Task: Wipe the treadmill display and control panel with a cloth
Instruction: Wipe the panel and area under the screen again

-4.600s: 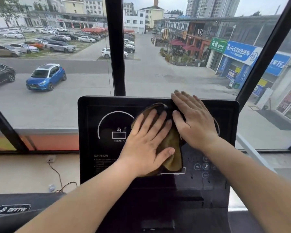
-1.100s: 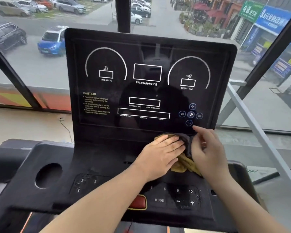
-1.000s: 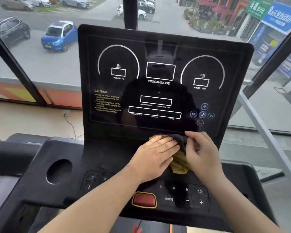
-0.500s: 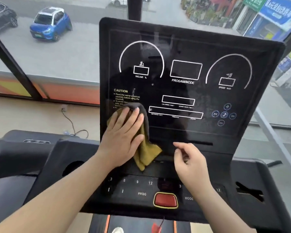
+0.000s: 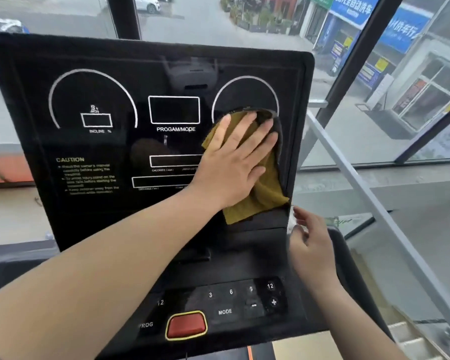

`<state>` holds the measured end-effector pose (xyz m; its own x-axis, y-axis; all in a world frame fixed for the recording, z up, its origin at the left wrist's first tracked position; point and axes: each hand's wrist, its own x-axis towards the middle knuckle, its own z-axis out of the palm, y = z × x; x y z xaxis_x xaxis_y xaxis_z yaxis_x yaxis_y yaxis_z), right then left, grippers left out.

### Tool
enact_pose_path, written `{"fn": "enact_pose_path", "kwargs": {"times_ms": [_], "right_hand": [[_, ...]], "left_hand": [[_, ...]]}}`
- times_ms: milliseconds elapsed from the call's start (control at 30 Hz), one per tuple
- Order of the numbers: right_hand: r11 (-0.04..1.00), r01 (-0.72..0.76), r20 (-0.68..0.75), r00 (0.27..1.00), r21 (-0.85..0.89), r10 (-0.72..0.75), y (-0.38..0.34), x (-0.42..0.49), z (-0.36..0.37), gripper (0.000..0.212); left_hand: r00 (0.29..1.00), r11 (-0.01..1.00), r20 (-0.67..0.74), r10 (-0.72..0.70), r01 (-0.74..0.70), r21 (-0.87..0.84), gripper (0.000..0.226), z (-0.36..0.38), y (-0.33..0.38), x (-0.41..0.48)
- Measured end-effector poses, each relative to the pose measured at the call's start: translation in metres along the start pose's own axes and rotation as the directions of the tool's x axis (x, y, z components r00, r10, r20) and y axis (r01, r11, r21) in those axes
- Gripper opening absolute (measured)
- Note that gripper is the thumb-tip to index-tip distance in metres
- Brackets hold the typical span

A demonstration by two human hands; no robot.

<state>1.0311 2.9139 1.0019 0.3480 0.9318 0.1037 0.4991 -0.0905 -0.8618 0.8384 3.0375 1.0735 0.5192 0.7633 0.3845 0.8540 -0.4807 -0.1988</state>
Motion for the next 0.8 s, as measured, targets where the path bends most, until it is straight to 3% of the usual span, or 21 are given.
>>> {"fn": "enact_pose_path", "kwargs": {"times_ms": [100,267,400,467,600,667,800], "right_hand": [[0.999,-0.041,0.014,0.999,0.015,0.04,0.024,0.002,-0.015,0.038],[0.998,-0.059,0.035,0.998,0.011,0.058,0.053,-0.005,-0.028,0.033],[0.998,-0.062,0.103,0.993,0.012,0.061,0.067,-0.018,-0.041,0.028],[0.996,-0.089,0.122,0.988,-0.004,0.089,0.077,-0.024,-0.047,0.027],[0.994,-0.084,0.134,0.987,-0.073,0.093,0.091,-0.038,-0.055,0.025],[0.992,-0.056,0.156,0.985,-0.115,0.074,0.093,-0.045,-0.061,0.026],[0.986,0.005,0.198,0.98,-0.166,0.028,0.097,-0.055,-0.067,0.026]], "left_hand": [[0.998,1.0,0.058,0.008,-0.007,-0.021,0.067,0.021,0.046,-0.007],[0.932,0.987,0.327,0.156,-0.135,-0.085,0.065,0.065,0.124,-0.054],[0.846,0.92,0.488,0.214,-0.006,-0.392,0.064,0.076,0.183,-0.093],[0.807,0.867,0.519,0.281,0.018,-0.498,0.063,0.068,0.196,-0.111],[0.766,0.842,0.484,0.423,-0.135,-0.522,0.061,0.065,0.168,-0.121],[0.809,0.892,0.469,0.356,-0.143,-0.43,0.062,0.071,0.152,-0.11],[0.828,0.924,0.54,0.152,0.075,-0.375,0.067,0.064,0.192,-0.124]]}}
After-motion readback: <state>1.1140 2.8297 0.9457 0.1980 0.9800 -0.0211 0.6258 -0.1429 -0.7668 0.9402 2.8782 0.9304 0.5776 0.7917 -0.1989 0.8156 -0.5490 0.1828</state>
